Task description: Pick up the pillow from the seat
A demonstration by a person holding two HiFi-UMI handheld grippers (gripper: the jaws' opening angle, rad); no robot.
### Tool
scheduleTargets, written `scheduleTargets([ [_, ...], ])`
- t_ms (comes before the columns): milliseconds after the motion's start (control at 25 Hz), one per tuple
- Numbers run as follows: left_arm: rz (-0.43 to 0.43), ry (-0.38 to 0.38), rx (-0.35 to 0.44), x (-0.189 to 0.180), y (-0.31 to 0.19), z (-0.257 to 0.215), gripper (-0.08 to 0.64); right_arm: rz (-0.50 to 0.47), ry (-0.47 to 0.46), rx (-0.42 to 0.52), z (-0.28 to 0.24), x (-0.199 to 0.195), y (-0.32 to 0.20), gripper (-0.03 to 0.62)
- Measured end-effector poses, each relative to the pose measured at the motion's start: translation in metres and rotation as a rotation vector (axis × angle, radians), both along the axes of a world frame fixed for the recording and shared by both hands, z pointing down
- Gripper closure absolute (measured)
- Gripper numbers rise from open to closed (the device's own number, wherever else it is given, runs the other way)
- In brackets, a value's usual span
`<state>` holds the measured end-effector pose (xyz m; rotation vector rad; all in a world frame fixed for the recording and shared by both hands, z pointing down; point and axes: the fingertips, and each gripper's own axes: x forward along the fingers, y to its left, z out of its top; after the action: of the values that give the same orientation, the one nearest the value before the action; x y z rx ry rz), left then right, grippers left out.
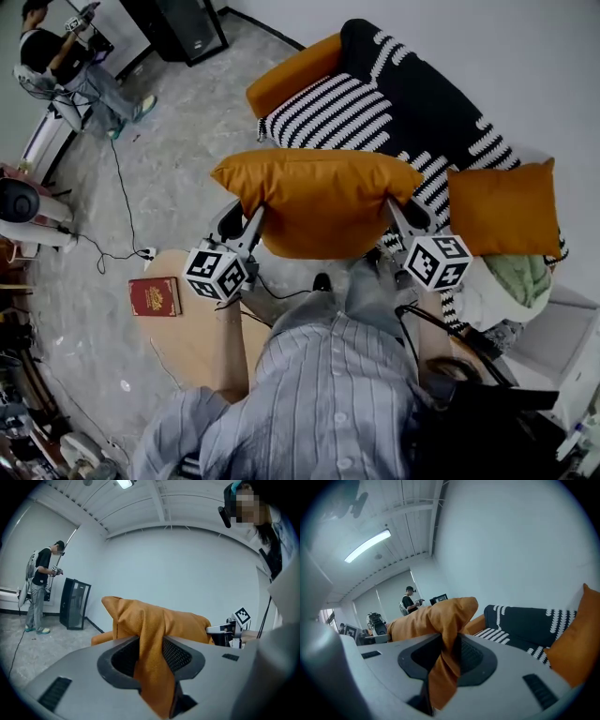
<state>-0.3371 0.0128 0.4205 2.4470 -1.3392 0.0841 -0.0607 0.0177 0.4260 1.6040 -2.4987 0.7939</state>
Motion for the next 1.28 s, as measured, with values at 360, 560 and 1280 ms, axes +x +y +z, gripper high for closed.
scheduleTargets([
  [360, -0.004, 0.007, -0.038, 0.002, 0.05, 0.011, 0.397, -0.001, 0.002, -0.04, 0.014, 0.002, 0.049, 0.488],
  [560, -0.033, -0.001, -0.028, 0.019, 0.073, 0.008, 0.397, -0.033, -0.005, -0.034, 0.014, 0.02, 0.064, 0.488],
  [1280, -0.117, -0.005, 0.017, 0.112, 0.202, -0.008, 0.397, -0.115, 0.013, 0.002, 0.002, 0.111, 0.17, 0.488],
])
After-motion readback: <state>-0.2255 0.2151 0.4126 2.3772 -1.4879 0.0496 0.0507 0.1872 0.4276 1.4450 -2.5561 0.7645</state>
